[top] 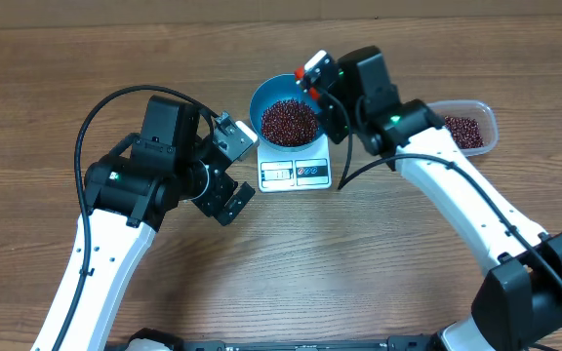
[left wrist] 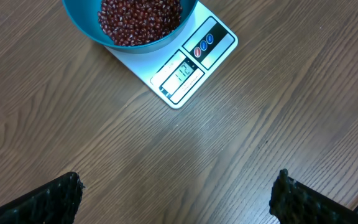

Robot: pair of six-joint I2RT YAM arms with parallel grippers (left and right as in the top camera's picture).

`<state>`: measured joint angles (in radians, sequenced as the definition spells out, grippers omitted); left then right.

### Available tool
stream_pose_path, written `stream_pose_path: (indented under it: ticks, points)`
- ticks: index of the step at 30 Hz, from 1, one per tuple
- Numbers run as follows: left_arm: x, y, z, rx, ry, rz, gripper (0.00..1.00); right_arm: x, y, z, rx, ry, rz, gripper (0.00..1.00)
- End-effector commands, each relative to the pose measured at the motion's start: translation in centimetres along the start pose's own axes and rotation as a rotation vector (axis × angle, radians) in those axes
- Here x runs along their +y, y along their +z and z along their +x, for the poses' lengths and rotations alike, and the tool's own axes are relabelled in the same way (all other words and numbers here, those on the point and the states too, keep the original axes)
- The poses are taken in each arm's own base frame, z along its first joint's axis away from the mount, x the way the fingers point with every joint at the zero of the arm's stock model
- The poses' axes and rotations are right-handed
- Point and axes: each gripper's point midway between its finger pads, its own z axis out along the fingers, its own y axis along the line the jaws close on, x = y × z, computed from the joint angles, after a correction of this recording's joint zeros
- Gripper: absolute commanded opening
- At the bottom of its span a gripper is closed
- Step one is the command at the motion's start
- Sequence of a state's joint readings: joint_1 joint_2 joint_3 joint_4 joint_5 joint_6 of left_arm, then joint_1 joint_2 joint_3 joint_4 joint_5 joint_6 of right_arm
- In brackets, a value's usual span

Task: Scoop item into bowl and weigh 150g on scale
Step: 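Tilt the red scoop to pour beans into the blue bowl, then move the empty red scoop back over the bean tub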

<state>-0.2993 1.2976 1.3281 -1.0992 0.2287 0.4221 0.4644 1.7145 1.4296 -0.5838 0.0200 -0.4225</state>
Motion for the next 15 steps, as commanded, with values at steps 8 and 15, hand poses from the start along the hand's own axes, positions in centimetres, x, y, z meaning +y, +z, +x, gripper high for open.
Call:
stream_pose_path:
  ticks: [8, 15]
  points:
    - [0.0, 0.2, 0.1, 0.003, 0.007, 0.007, 1.0, 0.4, -2.9, -2.8, -0.07, 0.031, 0.056, 0.04]
    - [0.0, 0.2, 0.1, 0.003, 0.007, 0.007, 1.0, 0.3, -7.2, -2.8, -0.092, 0.117, 0.046, 0.04]
